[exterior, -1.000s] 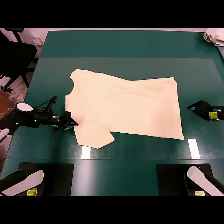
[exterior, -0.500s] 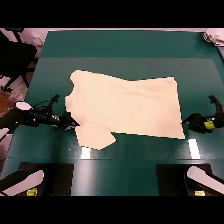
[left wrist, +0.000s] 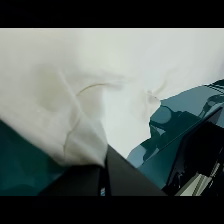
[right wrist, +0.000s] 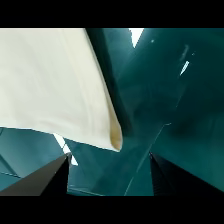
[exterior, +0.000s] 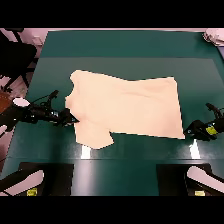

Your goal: Fold the shirts.

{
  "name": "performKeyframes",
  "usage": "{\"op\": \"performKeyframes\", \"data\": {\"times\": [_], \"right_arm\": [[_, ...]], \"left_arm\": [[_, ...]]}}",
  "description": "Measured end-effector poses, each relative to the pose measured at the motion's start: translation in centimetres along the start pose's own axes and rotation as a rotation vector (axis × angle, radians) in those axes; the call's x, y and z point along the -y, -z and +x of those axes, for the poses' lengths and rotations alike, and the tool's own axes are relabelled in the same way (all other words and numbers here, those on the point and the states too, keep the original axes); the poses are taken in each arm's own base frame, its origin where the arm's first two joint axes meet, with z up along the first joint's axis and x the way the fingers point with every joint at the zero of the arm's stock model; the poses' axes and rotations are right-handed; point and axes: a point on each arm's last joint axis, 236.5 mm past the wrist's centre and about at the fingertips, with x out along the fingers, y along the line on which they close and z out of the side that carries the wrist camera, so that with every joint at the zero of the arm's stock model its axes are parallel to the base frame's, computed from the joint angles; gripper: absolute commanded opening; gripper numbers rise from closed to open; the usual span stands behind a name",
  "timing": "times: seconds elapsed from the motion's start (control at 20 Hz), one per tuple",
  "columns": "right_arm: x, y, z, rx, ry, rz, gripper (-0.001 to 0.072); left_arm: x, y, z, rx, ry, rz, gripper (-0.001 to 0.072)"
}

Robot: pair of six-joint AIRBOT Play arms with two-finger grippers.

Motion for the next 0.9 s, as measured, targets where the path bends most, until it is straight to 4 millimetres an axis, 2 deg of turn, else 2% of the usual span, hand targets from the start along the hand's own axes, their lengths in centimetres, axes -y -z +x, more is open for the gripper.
{"op": "performKeyframes", "data": {"times": [0.2, 0.35, 0.55, 0.6, 0.7, 0.9], "right_arm": [[0.0, -0.2, 1.2, -0.037, -0.033, 0.027, 0.0552], [-1.4, -0.7, 1.9, -0.049, -0.118, 0.039, 0.055], [-2.4, -1.8, 2.2, -0.021, -0.173, 0.049, 0.0476], [-2.5, -1.9, 2.3, -0.018, -0.178, 0.05, 0.0391], [-2.4, -2.0, 2.4, -0.016, -0.178, 0.05, 0.0323], [-3.0, -1.5, 2.3, -0.039, -0.202, 0.05, 0.0296]], "left_arm": [[0.0, 0.0, 0.0, 0.001, 0.0, 0.002, 0.0023], [0.1, 0.0, 0.0, -0.002, 0.001, 0.001, 0.0023], [0.1, 0.0, 0.0, -0.003, 0.002, 0.001, 0.0024], [0.1, 0.0, 0.0, -0.003, 0.002, 0.001, 0.0023], [0.1, 0.1, 0.0, -0.003, 0.002, 0.001, 0.0023], [0.2, 0.0, 0.0, -0.002, 0.005, 0.0, 0.0023]]}}
